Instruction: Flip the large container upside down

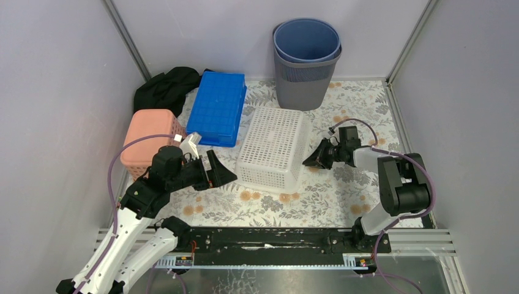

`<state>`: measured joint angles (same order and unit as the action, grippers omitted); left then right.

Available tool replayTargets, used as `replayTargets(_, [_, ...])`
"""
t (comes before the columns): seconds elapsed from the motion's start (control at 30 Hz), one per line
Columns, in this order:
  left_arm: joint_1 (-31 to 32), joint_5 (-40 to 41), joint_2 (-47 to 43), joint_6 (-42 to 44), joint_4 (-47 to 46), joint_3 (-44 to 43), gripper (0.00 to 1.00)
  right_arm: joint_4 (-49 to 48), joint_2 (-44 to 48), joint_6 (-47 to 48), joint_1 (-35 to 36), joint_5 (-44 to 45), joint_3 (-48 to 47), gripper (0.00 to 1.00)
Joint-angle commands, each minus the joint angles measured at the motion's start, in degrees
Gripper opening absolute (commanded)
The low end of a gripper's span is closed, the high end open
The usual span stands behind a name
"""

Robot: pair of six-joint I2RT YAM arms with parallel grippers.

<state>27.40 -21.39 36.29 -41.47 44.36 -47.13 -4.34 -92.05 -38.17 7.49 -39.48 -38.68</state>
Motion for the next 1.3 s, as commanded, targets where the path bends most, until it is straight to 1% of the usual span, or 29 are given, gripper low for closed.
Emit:
replayTargets(0.0, [0.4, 0.1, -0.5, 0.4, -1.4, 0.4, 1.00, 8.2, 3.5, 5.0, -1.0, 4.1, -3.4, 0.04])
replayTargets(0.13, [0.4, -0.1, -0.5, 0.4, -1.6, 0.5, 1.00, 13.3, 4.2, 8.4, -1.9, 7.6, -4.6, 0.04])
replayTargets(0.53, [0.4, -0.3, -0.2, 0.8, -1.8, 0.6, 1.00, 22.5, 4.7, 14.7, -4.8, 17.4, -6.4, 0.03])
replayTargets(0.9, [0.4, -0.7, 0.1, -0.1, -3.4, 2.0, 1.00, 31.4, 5.9, 19.0, -6.6, 27.1, -11.3, 0.02])
replayTargets(1.27, [0.4, -1.0, 0.1, 0.2, -3.3, 1.8, 1.00, 36.9, 3.4, 20.8, -7.9, 39.3, -16.0, 0.01])
